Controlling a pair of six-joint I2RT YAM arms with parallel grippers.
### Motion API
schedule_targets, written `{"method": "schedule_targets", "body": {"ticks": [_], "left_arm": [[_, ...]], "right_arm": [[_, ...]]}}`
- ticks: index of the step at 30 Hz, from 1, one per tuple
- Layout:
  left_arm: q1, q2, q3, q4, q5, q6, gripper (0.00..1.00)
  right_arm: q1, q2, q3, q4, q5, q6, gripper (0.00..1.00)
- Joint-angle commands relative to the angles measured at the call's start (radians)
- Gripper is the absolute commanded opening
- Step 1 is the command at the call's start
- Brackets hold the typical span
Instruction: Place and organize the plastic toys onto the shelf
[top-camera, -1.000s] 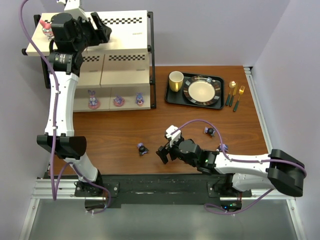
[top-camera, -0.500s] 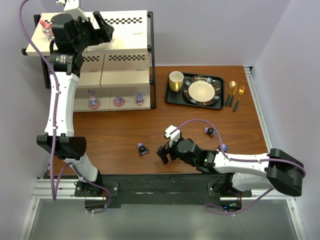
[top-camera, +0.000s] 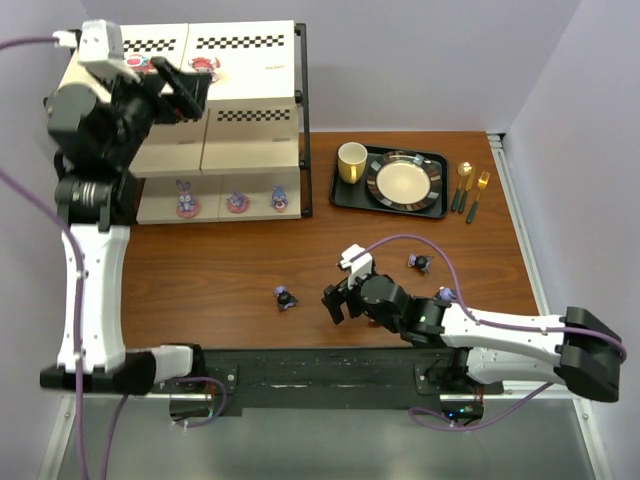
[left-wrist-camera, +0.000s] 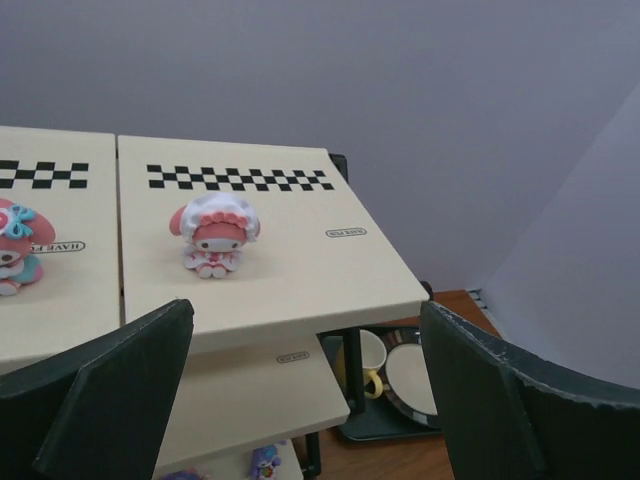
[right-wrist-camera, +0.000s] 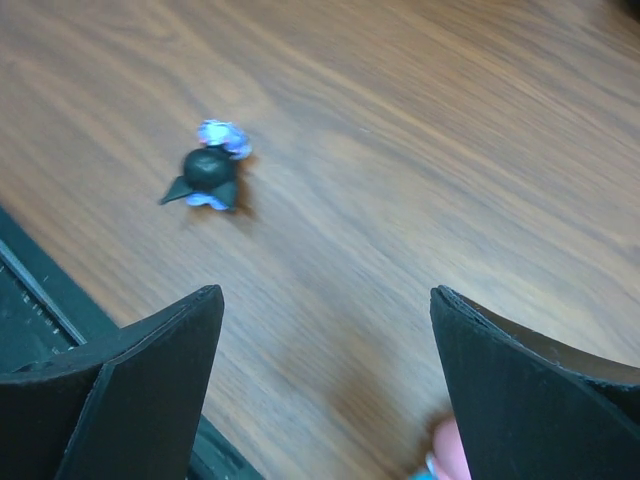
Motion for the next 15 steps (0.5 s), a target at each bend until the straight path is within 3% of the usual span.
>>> {"method": "schedule_targets", "body": {"ticks": [1, 7, 12, 15], "left_arm": [[0.003, -0.174, -0.193, 0.068, 0.128, -0.067, 1.00], [-0.022, -0.355, -0.444, 0.045, 0.207, -0.110, 1.00], [-0.074, -0.432, -0.659, 0.073, 0.248, -0.150, 0.99], [-0.161, -0.454, -0.763, 0.100, 0.233, -0.170, 0.98]], "right_arm": [[-0.010, -0.087, 0.067, -0.296, 0.192, 0.174, 0.86], [-0.027, -0.133, 0.098, -0.615, 0.243, 0.367, 0.85], [-0.067, -0.128, 0.046, -0.648, 0.115, 0.442, 0.81], [-0.113, -0.145, -0.014, -0.617, 0.039, 0.468, 0.77]]}}
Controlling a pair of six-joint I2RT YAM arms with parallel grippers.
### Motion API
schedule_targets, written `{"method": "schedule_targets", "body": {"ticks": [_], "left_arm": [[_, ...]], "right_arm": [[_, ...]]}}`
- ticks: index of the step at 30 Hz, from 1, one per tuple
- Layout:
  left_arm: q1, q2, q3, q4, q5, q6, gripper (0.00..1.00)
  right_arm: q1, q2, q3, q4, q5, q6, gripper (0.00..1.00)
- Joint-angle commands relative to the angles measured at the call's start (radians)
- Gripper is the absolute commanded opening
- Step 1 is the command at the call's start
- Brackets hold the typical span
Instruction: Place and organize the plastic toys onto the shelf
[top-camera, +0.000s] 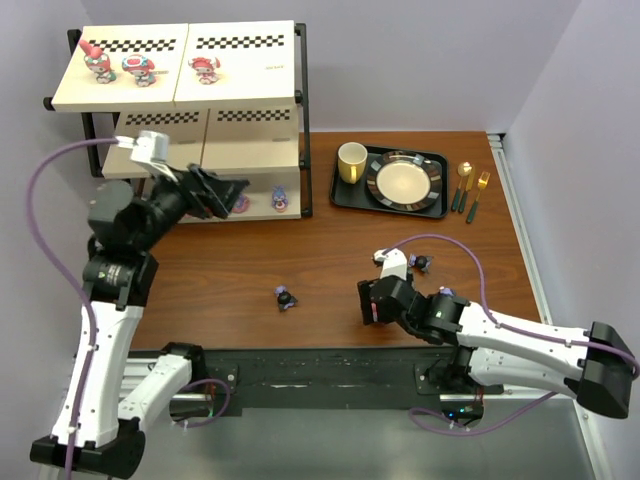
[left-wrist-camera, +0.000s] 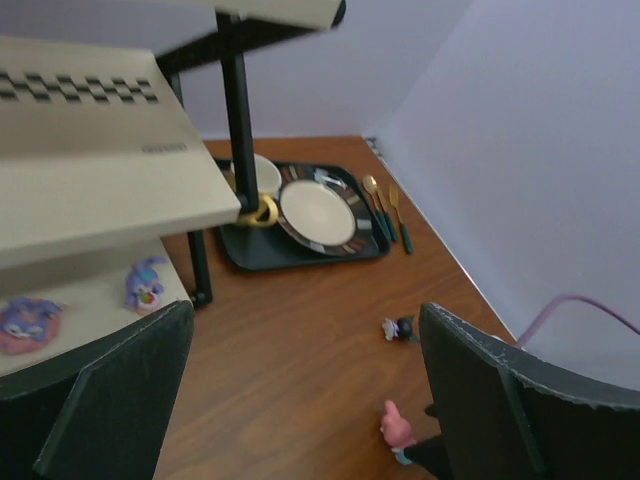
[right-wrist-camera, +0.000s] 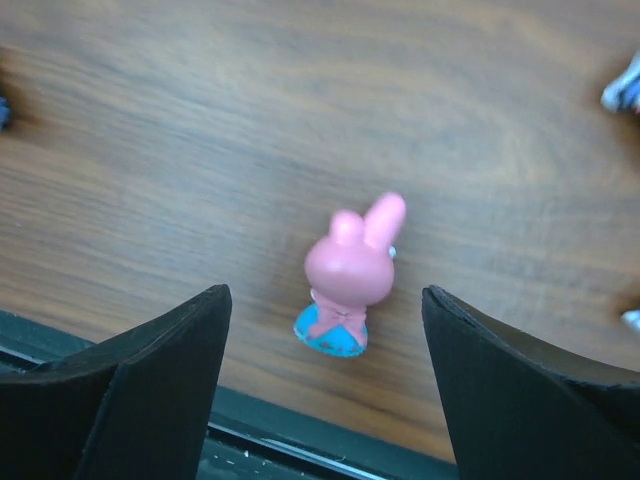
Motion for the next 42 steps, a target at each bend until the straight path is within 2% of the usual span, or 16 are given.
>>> {"method": "schedule_targets", "body": {"ticks": [1, 6, 10, 18, 29, 33, 34, 36, 40, 42], "left_arm": [[-0.134, -0.020, -0.141, 0.072, 0.015, -0.058, 0.98], [-0.228, -0.020, -0.289, 0.151, -0.001, -0.107, 0.98], [-0.307, 0.006, -0.331, 0.213, -0.046, -0.130, 0.98], [-0.403, 0.083, -0.333, 0.258, -0.094, -0.132, 0.97], [-0.441, 0.133, -0.349, 0.303, -0.116, -0.135, 0.97], [-0.462, 0.149, -0.363, 0.348, -0.114, -0.141, 0.97], [-0.467, 0.150, -0.369, 0.355, -0.111, -0.141, 0.97], [-0.476, 0.152, -0.385, 0.379, -0.110, -0.143, 0.97], [-0.483, 0.147, -0.417, 0.418, -0.096, -0.141, 0.98], [-0.483, 0.144, -0.428, 0.428, -0.079, -0.123, 0.98]], "right_arm": [[-0.054, -0.039, -0.065, -0.026, -0.088, 0.103, 0.76], [-0.109, -0.036, -0.095, 0.010, -0.165, 0.083, 0.68], [-0.152, -0.012, -0.108, 0.035, -0.234, 0.069, 0.59], [-0.178, 0.077, -0.109, 0.093, -0.330, 0.041, 0.58], [-0.180, 0.129, -0.100, 0.125, -0.364, 0.017, 0.58], [-0.180, 0.154, -0.092, 0.130, -0.363, 0.011, 0.41], [-0.180, 0.151, -0.091, 0.130, -0.361, 0.011, 0.34], [-0.180, 0.130, -0.091, 0.124, -0.358, 0.003, 0.27], [-0.180, 0.039, -0.101, 0.147, -0.410, -0.038, 0.13], [-0.180, -0.048, -0.114, 0.214, -0.447, -0.069, 0.06]]}}
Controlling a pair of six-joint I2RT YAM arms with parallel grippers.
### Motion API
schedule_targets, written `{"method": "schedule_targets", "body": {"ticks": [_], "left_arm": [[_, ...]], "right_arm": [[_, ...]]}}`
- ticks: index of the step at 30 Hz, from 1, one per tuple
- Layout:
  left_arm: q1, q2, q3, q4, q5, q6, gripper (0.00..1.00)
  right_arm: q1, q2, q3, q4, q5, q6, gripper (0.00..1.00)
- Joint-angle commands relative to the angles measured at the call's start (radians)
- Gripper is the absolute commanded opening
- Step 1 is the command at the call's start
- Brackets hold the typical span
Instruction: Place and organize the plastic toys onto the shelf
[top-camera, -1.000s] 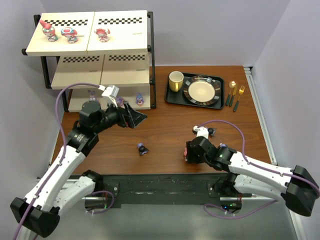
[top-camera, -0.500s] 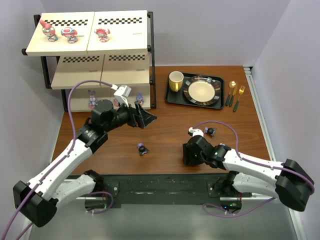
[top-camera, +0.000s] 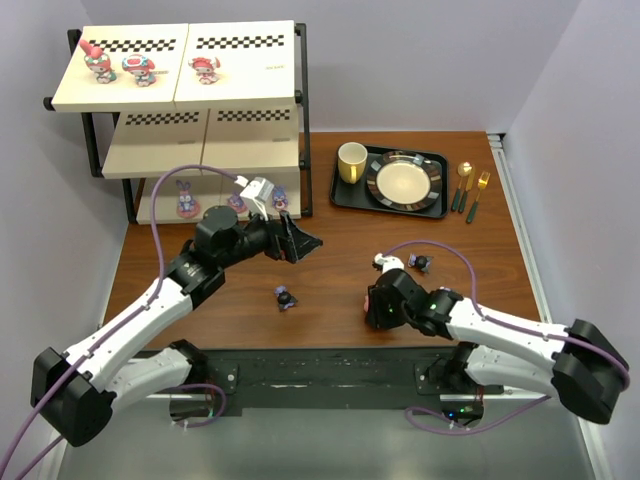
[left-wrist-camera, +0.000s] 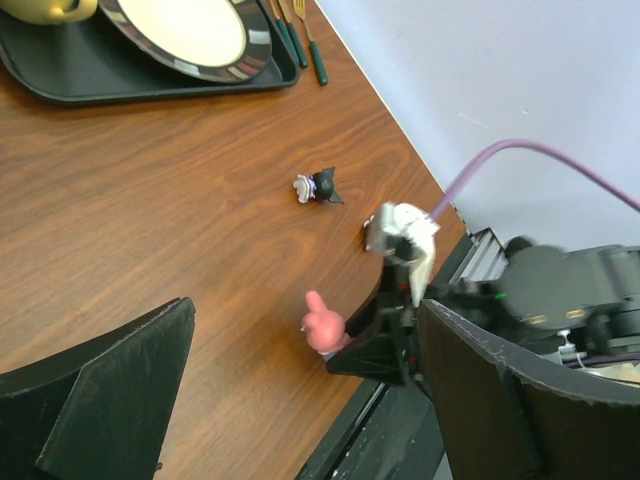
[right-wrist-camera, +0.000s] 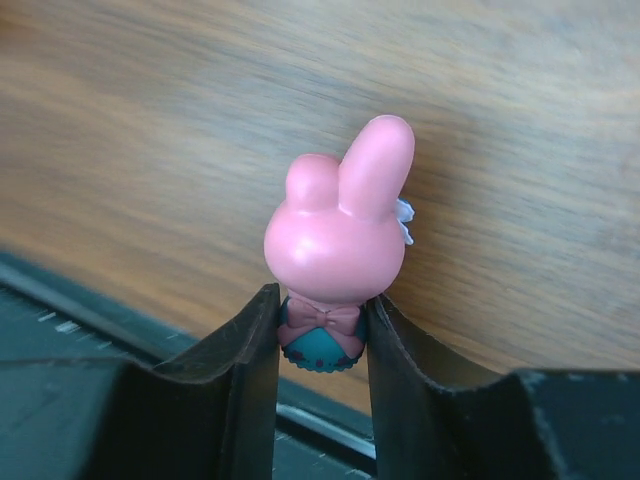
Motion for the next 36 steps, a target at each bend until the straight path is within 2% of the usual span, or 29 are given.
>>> {"method": "schedule_targets", "body": {"ticks": [1, 3, 6, 11, 16, 18, 23, 25, 29, 34, 36], "left_arm": [[-0.006, -0.010, -0.021, 0.085, 0.032, 0.022, 0.98], [-0.006, -0.014, -0.003, 0.062, 0.044, 0.055, 0.99], [-0.005, -0.032, 0.000, 0.075, 0.075, 0.078, 0.99], [-0.005, -0.069, -0.027, 0.125, 0.189, 0.129, 1.00], [-0.003, -0.160, -0.068, 0.190, 0.311, 0.143, 1.00], [-0.002, -0.207, -0.079, 0.199, 0.302, 0.146, 1.00], [0.006, -0.240, -0.096, 0.177, 0.284, 0.099, 1.00], [0.007, -0.255, -0.131, 0.249, 0.296, 0.059, 1.00], [0.006, -0.258, -0.194, 0.445, 0.308, -0.068, 1.00], [0.006, -0.224, -0.237, 0.561, 0.313, -0.173, 0.96], [0.006, -0.217, -0.247, 0.595, 0.308, -0.193, 0.94]], "right_arm": [[-0.003, -0.164, -0.025, 0.131, -0.108, -0.071, 0.06], [-0.001, -0.245, -0.042, 0.261, -0.148, -0.098, 0.04], [0.000, -0.276, -0.047, 0.432, -0.263, -0.154, 0.04], [-0.009, -0.207, 0.015, 0.652, -0.421, -0.213, 0.04], [-0.036, -0.106, 0.078, 0.901, -0.706, -0.175, 0.04], [-0.058, -0.054, 0.101, 1.007, -0.804, -0.142, 0.03], [-0.113, 0.032, 0.127, 1.228, -0.896, -0.046, 0.01], [-0.131, 0.064, 0.133, 1.309, -0.936, 0.027, 0.01], [-0.171, 0.165, 0.128, 1.621, -0.964, 0.199, 0.01], [-0.184, 0.288, 0.157, 1.817, -1.001, 0.340, 0.01], [-0.184, 0.305, 0.164, 1.829, -1.007, 0.351, 0.01]]}}
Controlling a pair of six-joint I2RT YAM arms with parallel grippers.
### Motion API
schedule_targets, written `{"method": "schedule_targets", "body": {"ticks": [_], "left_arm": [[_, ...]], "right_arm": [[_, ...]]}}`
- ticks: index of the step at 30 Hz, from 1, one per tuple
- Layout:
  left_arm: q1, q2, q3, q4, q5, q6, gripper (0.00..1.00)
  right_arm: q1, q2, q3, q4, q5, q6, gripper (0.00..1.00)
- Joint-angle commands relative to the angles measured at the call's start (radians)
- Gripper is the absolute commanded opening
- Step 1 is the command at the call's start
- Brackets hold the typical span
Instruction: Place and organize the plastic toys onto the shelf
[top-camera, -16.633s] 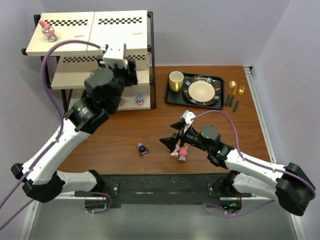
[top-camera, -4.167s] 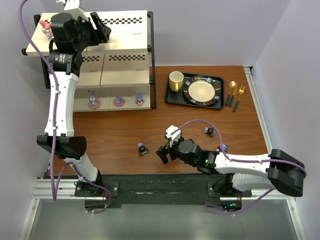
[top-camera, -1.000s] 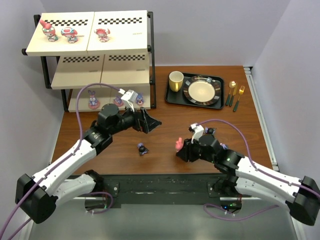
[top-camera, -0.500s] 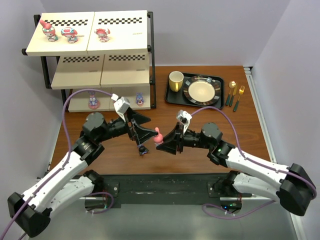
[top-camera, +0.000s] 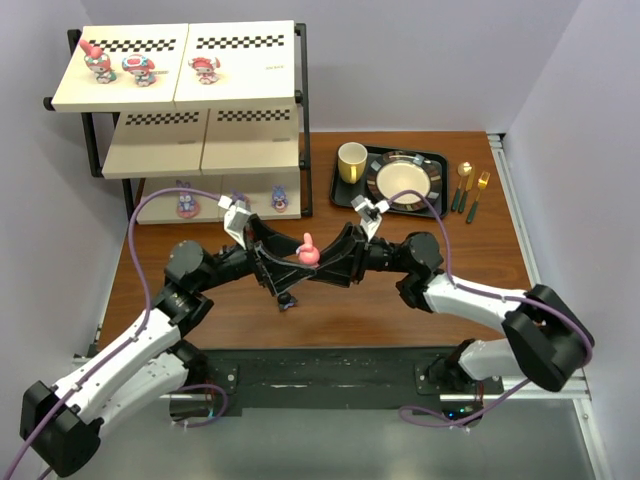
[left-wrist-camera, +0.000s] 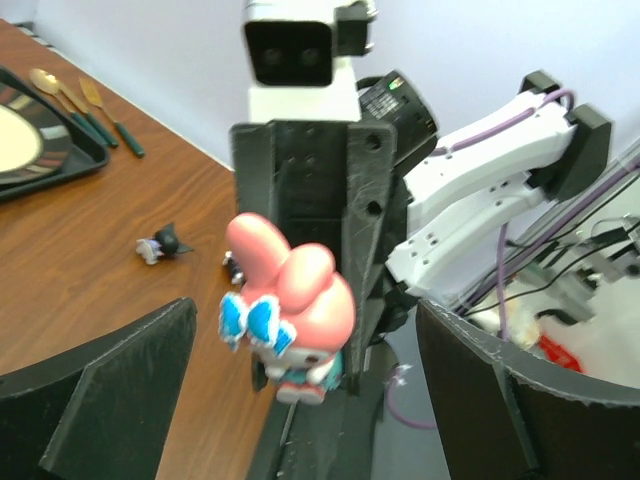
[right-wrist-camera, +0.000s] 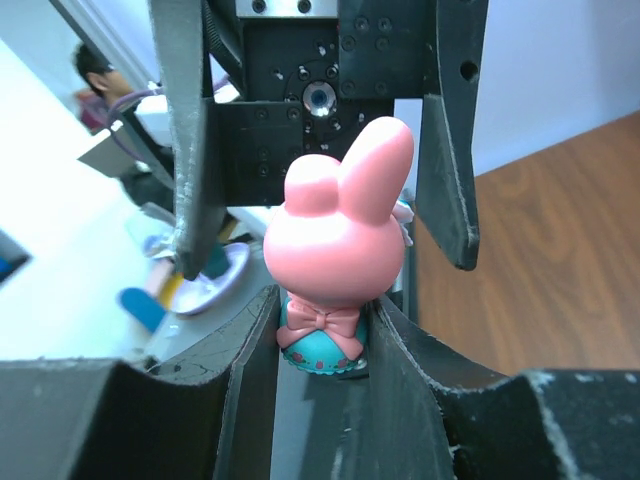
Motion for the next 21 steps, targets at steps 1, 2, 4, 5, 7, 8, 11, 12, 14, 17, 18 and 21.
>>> {"method": "schedule_targets", "body": {"ticks": [1, 2, 4, 5, 7, 8, 11, 12, 14, 17, 18, 21], "left_arm": [[0.004, 0.008, -0.015, 0.175, 0.007, -0.113, 0.91], [0.005, 0.008, -0.015, 0.188, 0.002, -0.121, 0.90], [0.004, 0.010, -0.017, 0.198, -0.003, -0.133, 0.85], [0.004, 0.008, -0.017, 0.193, -0.004, -0.136, 0.83], [0.005, 0.007, -0.015, 0.182, -0.010, -0.136, 0.75], [0.004, 0.005, -0.015, 0.176, -0.010, -0.139, 0.73], [0.005, 0.003, -0.020, 0.184, -0.015, -0.156, 0.65], [0.004, 0.003, -0.023, 0.188, -0.019, -0.160, 0.63], [0.004, 0.005, -0.020, 0.187, -0.024, -0.170, 0.60], [0.004, 0.008, -0.011, 0.166, -0.032, -0.161, 0.57], [0.004, 0.010, -0.008, 0.161, -0.033, -0.157, 0.57], [0.004, 0.019, -0.008, 0.153, -0.029, -0.144, 0.47]], "right_arm": [[-0.003, 0.021, 0.052, 0.285, -0.048, 0.113, 0.01], [-0.004, 0.019, 0.049, 0.280, -0.046, 0.107, 0.01], [-0.006, 0.010, 0.043, 0.261, -0.035, 0.089, 0.01], [-0.007, 0.007, 0.037, 0.254, -0.032, 0.083, 0.01], [-0.014, -0.001, 0.034, 0.239, -0.026, 0.066, 0.01], [-0.012, -0.001, 0.032, 0.236, -0.026, 0.064, 0.01], [-0.018, 0.007, 0.031, 0.243, -0.026, 0.067, 0.01], [-0.017, 0.010, 0.031, 0.247, -0.028, 0.067, 0.01], [-0.018, 0.014, 0.031, 0.245, -0.029, 0.066, 0.01], [-0.018, 0.018, 0.031, 0.224, -0.031, 0.052, 0.01], [-0.020, 0.021, 0.031, 0.217, -0.031, 0.047, 0.01], [-0.020, 0.031, 0.032, 0.213, -0.040, 0.044, 0.01]]}}
